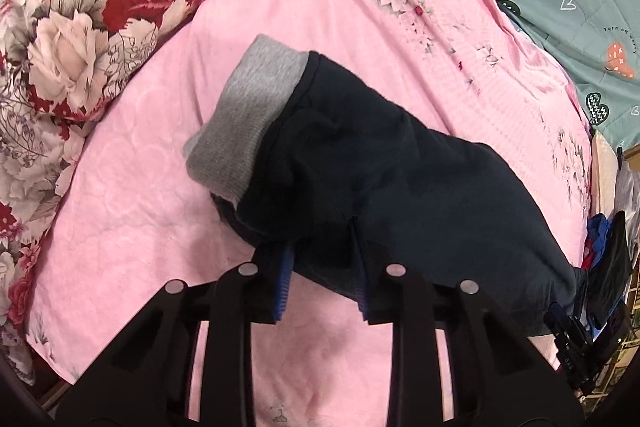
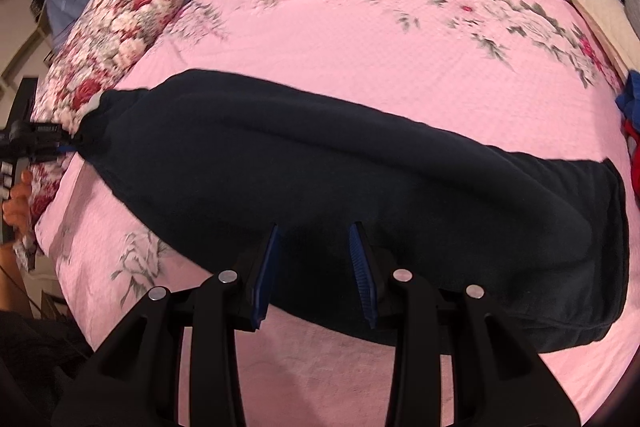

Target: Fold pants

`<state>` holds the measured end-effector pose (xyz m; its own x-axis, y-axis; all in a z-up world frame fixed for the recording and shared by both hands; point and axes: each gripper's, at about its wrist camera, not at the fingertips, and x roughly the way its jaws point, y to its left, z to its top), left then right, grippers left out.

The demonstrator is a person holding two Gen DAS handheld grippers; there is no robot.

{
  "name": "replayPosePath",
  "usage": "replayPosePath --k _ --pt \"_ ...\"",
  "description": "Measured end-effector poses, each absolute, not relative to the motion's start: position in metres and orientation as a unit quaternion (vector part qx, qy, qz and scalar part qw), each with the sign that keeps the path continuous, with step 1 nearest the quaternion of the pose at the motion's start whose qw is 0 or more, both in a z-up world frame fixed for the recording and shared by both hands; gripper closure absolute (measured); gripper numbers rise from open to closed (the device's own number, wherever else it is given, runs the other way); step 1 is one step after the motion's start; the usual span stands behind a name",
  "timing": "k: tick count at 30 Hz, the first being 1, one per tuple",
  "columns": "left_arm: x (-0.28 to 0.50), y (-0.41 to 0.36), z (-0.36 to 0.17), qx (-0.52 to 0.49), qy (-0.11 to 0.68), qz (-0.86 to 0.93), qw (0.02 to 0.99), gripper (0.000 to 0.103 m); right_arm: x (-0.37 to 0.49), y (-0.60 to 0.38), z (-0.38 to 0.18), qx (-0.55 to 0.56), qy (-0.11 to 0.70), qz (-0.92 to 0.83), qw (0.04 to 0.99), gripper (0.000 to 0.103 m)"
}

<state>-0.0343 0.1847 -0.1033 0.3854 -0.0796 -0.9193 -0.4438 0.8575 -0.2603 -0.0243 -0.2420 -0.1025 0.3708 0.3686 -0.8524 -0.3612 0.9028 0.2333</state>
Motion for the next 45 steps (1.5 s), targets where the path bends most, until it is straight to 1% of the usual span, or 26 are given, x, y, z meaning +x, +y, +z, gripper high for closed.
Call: replayPosePath --k 1,3,4,6,7,8,9,12,13,14,19,32,40,42,44,45 --pt "-0.034 0.186 -0.103 -0.244 0.542 0.113 0.796 0.074 -0.026 -0.237 -0.102 -0.005 0.516 0.229 0.825 0.066" --pt "-0.03 0.187 -0.105 -0.255 0.544 0.111 0.792 0.062 -0.028 -0.229 -0.103 -0.014 0.517 0.244 0.82 0.066" --pt "-0.028 0.188 -0.108 -0.265 0.545 0.108 0.788 0.06 -0.029 -0.226 -0.104 -0.02 0.518 0.248 0.818 0.066" --pt "-0.024 0.189 -0.114 -0.269 0.547 0.111 0.785 0.058 -0.029 -0.222 -0.105 -0.027 0.52 0.252 0.816 0.066" --pt "-0.023 0.188 -0.116 -0.266 0.545 0.113 0.787 0.063 -0.029 -0.221 -0.107 -0.029 0.521 0.251 0.815 0.066" --pt "-0.023 0.187 -0.117 -0.26 0.541 0.117 0.791 0.083 -0.028 -0.22 -0.108 -0.03 0.523 0.25 0.814 0.066" --pt "-0.022 0.186 -0.117 -0.251 0.54 0.12 0.794 0.085 -0.027 -0.22 -0.108 -0.032 0.524 0.248 0.814 0.066" --pt "-0.023 0.188 -0.116 -0.25 0.537 0.116 0.797 0.085 -0.026 -0.219 -0.107 -0.041 0.523 0.247 0.815 0.065" --pt "-0.025 0.19 -0.114 -0.255 0.536 0.114 0.797 0.085 -0.027 -0.219 -0.107 -0.045 0.523 0.246 0.815 0.054" --pt "-0.026 0.191 -0.112 -0.261 0.533 0.112 0.797 0.085 -0.027 -0.218 -0.105 -0.049 0.52 0.245 0.817 0.052" --pt "-0.031 0.195 -0.097 -0.277 0.52 0.098 0.802 0.085 -0.029 -0.212 -0.1 -0.078 0.509 0.254 0.819 0.052" --pt "-0.022 0.196 -0.071 -0.292 0.502 0.087 0.809 0.085 -0.025 -0.177 -0.116 -0.188 0.501 0.251 0.807 0.052" --pt "-0.023 0.207 -0.063 -0.301 0.49 0.095 0.813 0.086 -0.017 -0.173 -0.118 -0.203 0.491 0.244 0.811 0.053" --pt "-0.021 0.207 -0.065 -0.297 0.491 0.1 0.813 0.086 -0.018 -0.171 -0.116 -0.209 0.485 0.238 0.815 0.065" --pt "-0.02 0.206 -0.069 -0.296 0.496 0.098 0.81 0.086 -0.015 -0.172 -0.117 -0.202 0.492 0.238 0.812 0.095" --pt "-0.019 0.205 -0.071 -0.295 0.5 0.099 0.808 0.086 -0.013 -0.174 -0.117 -0.189 0.499 0.243 0.81 0.098"
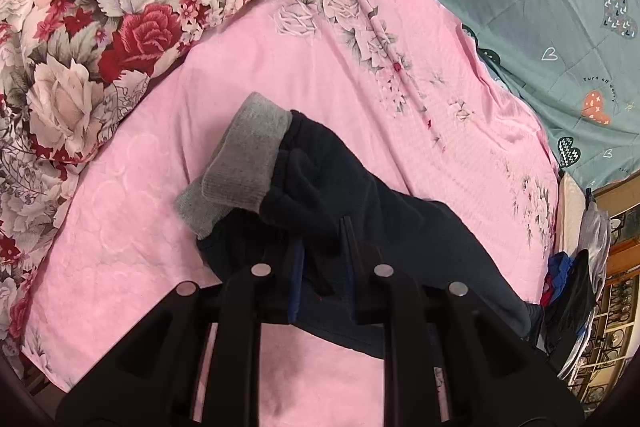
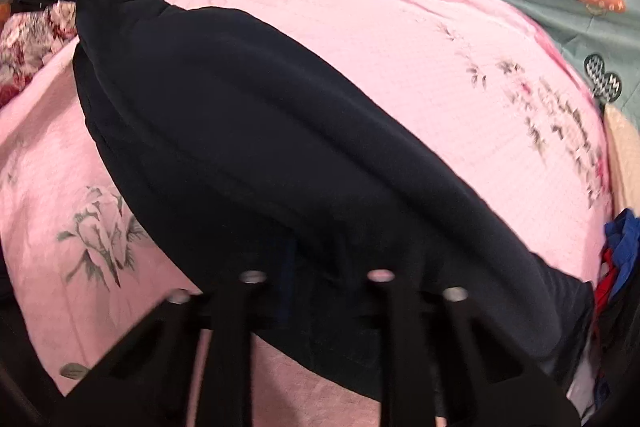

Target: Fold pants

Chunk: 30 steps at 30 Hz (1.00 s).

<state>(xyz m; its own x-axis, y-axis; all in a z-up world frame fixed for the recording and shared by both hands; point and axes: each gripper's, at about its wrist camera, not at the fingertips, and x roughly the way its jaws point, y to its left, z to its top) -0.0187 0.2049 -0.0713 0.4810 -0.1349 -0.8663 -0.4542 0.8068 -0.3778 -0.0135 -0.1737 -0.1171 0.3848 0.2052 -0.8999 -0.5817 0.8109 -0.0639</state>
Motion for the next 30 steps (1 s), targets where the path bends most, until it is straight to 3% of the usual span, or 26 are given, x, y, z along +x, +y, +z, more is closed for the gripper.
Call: replayPosePath --k 20,30 --pt "-0.036 0.219 -0.078 -0.301 0.496 0.103 0.808 0.092 -0.043 -0.178 -0.072 -0.151 0.493 0.255 0.818 0.099" --pt "-0.046 0.237 -0.119 -0.318 0.527 0.123 0.779 0.092 -0.048 -0.169 -0.102 -0.166 0.517 0.273 0.794 0.099"
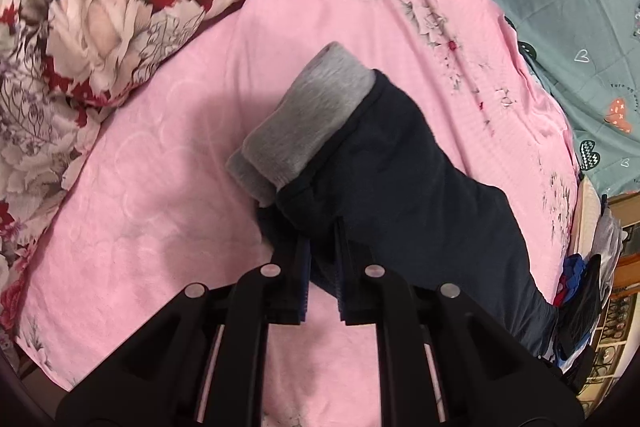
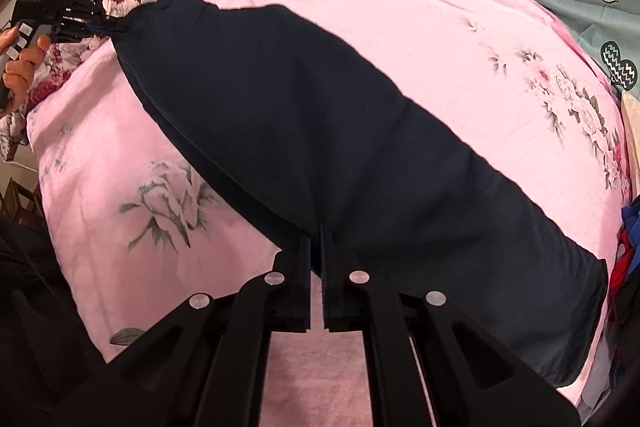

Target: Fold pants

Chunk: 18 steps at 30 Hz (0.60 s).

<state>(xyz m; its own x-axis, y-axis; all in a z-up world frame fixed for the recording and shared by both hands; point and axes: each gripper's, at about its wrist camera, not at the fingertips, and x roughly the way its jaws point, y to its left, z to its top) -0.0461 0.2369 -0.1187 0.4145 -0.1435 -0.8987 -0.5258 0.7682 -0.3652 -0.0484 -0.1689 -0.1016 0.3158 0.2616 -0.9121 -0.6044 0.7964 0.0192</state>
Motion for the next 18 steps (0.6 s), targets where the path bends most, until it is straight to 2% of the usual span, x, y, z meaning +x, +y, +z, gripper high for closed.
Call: replayPosePath --k 3,7,10,14,16,18 --pt "-0.048 0.239 -0.124 -0.319 0.529 0.126 0.776 0.092 -0.05 -0.167 -0.109 -0.172 0.521 0.273 0.791 0.095" --pt "-0.048 0.239 -0.124 -0.317 0.532 0.127 0.775 0.091 -0.052 -0.168 -0.109 -0.156 0.523 0.293 0.785 0.076" --pt "-0.052 0.237 -0.114 -0.302 0.529 0.131 0.782 0.083 -0.052 -0.179 -0.103 -0.134 0.526 0.297 0.786 0.076" --pt "-0.058 0.224 -0.094 -0.274 0.521 0.105 0.802 0.082 -0.049 -0.212 -0.084 -0.073 0.52 0.298 0.797 0.076" --pt "-0.058 0.208 -0.086 -0.258 0.519 0.087 0.81 0.074 -0.042 -0.24 -0.076 -0.037 0.516 0.268 0.813 0.076" --pt "-0.055 0.187 -0.082 -0.238 0.518 0.065 0.819 0.041 -0.031 -0.273 -0.072 0.0 0.513 0.21 0.832 0.076"
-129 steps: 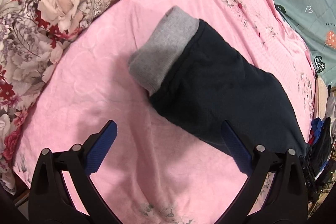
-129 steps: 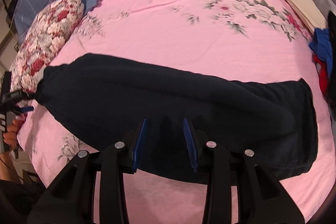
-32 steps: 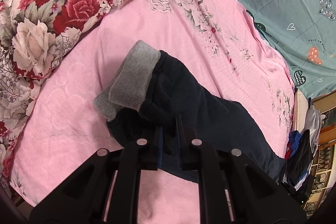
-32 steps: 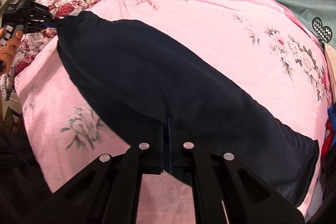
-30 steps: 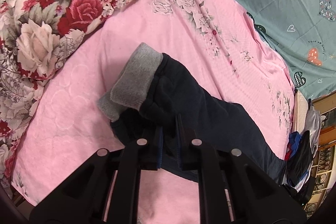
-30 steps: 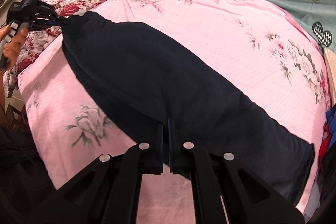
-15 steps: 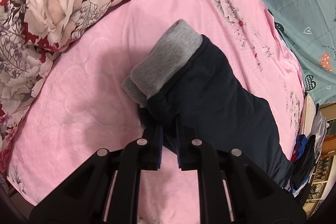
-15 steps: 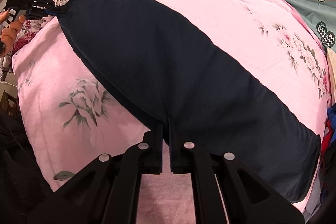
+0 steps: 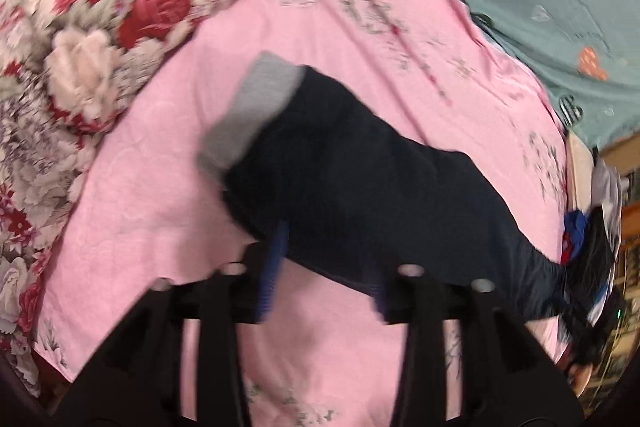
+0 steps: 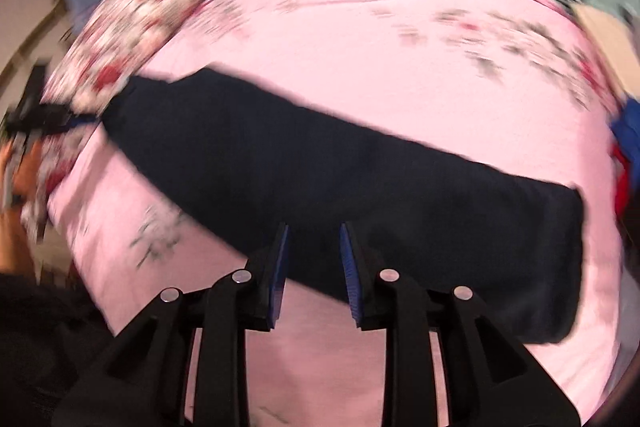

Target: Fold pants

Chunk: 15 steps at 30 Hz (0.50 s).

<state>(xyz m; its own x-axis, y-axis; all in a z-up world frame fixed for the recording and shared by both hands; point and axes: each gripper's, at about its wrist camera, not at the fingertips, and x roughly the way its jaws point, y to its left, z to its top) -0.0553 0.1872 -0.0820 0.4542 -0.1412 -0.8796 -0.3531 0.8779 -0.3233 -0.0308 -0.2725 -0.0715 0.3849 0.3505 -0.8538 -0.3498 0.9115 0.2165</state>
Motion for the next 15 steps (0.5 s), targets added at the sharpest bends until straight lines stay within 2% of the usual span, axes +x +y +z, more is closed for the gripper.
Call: replayPosePath --k 1,6,15 --pt "-0.053 0.172 -0.082 -0.225 0.518 0.048 0.823 0.038 -0.027 -0.288 -0.071 0.01 0.512 0.173 0.841 0.076" --pt "-0.037 0.116 -0.103 -0.191 0.546 -0.008 0.816 0.038 -0.023 -0.362 -0.07 0.103 0.5 0.048 0.858 0.076" --pt "-0.019 0.104 -0.141 -0.201 0.578 -0.002 0.791 0.037 -0.046 -0.411 -0.083 0.095 0.507 -0.032 0.856 0.076"
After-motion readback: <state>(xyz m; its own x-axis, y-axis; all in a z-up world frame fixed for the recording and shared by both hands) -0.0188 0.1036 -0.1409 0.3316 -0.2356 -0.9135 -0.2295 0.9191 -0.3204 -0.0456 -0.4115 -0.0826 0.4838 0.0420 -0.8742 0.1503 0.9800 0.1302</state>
